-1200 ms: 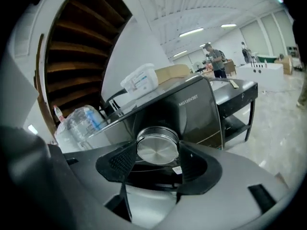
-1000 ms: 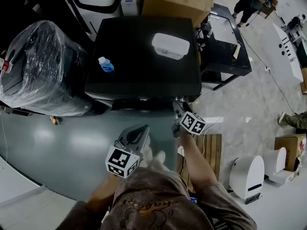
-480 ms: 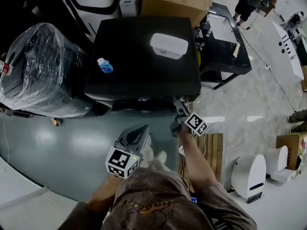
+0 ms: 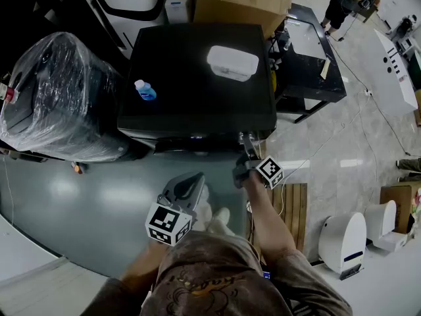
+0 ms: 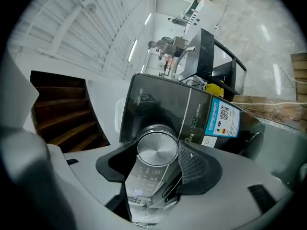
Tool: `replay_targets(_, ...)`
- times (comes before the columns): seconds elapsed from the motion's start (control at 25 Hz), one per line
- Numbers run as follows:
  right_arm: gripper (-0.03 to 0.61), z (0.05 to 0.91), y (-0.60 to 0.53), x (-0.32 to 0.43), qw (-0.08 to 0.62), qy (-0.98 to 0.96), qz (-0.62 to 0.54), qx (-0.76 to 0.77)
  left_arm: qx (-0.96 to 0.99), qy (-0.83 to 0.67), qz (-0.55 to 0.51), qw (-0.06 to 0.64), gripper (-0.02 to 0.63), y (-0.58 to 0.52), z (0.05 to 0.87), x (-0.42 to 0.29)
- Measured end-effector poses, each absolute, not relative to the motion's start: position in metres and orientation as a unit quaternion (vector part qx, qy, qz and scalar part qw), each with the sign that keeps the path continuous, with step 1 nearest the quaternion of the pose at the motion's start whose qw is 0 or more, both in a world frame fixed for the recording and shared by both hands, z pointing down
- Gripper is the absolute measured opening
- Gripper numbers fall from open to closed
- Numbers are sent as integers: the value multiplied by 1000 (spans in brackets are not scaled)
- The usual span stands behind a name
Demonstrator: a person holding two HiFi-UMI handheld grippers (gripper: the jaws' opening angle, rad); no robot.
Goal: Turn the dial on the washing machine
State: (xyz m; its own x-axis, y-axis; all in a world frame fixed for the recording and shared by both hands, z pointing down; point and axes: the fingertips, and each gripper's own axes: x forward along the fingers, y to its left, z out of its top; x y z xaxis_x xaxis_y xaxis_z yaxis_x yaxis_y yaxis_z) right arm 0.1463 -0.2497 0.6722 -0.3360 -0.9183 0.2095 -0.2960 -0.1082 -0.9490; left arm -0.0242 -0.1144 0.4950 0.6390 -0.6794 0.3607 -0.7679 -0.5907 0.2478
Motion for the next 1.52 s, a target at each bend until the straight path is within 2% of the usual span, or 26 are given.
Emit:
replay_targets(0.72,267,682,-245,145,381,496,-599,-500,886,-406,113,194,0,-111,495,-25)
replay_targets(1.16,269,665,-239,146,324,557,-562,-519,888,-402,108,193,0,-110,493,-30)
replay_targets(1.52,270,582,-220,152,258,661,-481,-515,903,-382,82,177,0,-123,470,-19)
